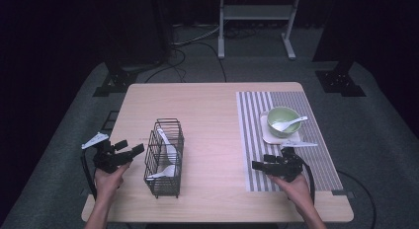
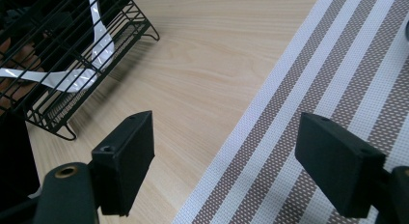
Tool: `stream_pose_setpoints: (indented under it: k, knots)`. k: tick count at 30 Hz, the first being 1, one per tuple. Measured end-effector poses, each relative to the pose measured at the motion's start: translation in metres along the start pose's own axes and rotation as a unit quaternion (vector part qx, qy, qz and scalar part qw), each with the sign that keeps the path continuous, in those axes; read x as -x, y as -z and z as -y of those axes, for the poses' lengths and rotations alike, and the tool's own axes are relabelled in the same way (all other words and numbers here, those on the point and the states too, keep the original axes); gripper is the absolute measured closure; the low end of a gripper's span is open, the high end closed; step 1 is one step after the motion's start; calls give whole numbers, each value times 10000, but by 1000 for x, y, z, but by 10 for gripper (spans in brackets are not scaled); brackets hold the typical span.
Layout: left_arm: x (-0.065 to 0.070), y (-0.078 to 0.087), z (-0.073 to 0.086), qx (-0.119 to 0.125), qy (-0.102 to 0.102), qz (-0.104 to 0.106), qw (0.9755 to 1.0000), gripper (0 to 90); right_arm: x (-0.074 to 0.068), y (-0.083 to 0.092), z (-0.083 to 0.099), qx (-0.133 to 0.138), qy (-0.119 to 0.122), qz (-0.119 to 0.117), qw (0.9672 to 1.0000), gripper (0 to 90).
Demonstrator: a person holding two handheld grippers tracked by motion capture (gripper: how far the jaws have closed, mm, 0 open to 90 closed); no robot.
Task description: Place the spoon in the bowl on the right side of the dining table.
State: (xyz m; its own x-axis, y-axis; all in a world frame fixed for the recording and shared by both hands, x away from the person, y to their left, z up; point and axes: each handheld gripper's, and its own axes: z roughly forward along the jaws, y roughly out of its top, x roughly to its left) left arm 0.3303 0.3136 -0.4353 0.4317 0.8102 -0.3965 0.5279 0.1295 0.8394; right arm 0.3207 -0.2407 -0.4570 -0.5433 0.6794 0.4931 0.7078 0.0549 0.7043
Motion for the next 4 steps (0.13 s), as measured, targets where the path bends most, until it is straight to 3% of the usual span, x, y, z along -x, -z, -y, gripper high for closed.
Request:
stream_pose_setpoints:
  k: [4]
  knots:
    - [1, -1, 0, 7, -4, 14, 10000, 27, -2, -5, 3, -78, 16, -25, 10000, 201]
